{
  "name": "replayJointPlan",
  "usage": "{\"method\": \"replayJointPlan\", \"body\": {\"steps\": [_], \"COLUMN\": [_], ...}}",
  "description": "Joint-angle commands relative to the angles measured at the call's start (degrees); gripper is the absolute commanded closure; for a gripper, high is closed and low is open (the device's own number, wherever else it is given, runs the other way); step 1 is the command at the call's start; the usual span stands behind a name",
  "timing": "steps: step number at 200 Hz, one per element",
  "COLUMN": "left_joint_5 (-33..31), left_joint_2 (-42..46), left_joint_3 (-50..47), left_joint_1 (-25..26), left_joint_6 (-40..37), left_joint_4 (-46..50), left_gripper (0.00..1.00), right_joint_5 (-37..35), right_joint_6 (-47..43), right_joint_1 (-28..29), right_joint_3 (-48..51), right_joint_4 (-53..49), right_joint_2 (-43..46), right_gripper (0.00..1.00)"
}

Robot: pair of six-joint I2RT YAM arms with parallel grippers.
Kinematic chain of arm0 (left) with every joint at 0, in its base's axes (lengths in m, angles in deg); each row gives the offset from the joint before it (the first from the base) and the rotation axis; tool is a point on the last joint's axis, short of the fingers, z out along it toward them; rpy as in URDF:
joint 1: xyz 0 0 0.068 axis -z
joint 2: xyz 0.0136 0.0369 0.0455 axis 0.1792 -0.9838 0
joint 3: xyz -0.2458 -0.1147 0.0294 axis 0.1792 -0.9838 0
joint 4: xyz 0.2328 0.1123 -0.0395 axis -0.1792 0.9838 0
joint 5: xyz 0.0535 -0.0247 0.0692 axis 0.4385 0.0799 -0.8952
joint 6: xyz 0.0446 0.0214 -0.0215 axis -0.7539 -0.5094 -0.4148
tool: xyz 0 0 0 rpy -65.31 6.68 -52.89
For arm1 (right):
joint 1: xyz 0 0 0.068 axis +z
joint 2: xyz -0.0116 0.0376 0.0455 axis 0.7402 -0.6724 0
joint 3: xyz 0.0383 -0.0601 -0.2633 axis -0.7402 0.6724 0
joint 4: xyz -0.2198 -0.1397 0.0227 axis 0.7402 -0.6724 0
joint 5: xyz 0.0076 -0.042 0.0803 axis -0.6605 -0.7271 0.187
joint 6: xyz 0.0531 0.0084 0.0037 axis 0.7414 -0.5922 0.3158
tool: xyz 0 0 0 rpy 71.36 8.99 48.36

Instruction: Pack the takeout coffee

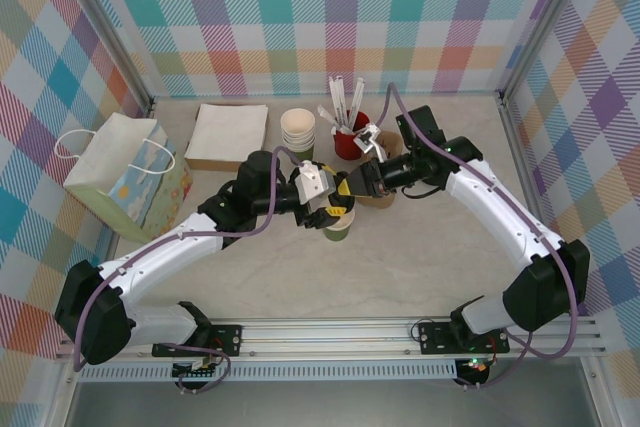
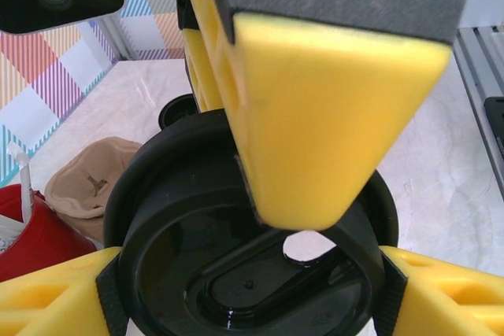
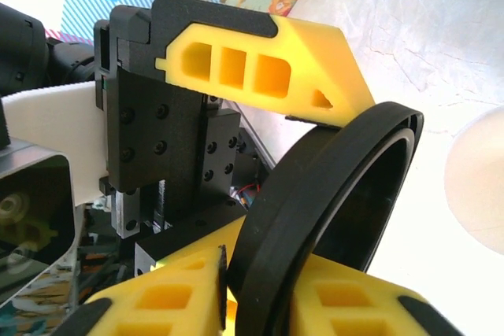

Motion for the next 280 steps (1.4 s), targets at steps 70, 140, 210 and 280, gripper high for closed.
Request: {"method": "replayJointPlan", "body": {"steps": [70, 140, 210, 280], "left_joint_5": [-4.88, -11.69, -17.28, -22.29], "left_joint_2": [-4.72, -13.27, -22.04, -29.45], "left_joint_3": [9.65, 19.56, 29.21, 37.04], "left_joint_1": [-0.05, 2.89, 5.58, 8.22], "left_joint_6": [-11.26, -21.15, -26.63, -30.57], "left_joint_4": [22.28, 37.78, 48.03, 56.13], "left_gripper": [0.29, 0.31, 0.32, 0.33], "right_joint_5": [-21.75, -46.96, -54.33, -55.36], "right_joint_6": [1.88, 7.66, 7.99, 7.82], "right_joint_1": [-4.26, -14.02, -14.66, -14.83], "right_joint_3": [4.18, 13.39, 19.48, 21.35], "right_joint_4": [-4.14, -10.58, -10.01, -8.92], "right_joint_2": [6.69, 14.16, 16.31, 17.07], "right_gripper": [0.5, 0.35, 0.0, 0.0]}}
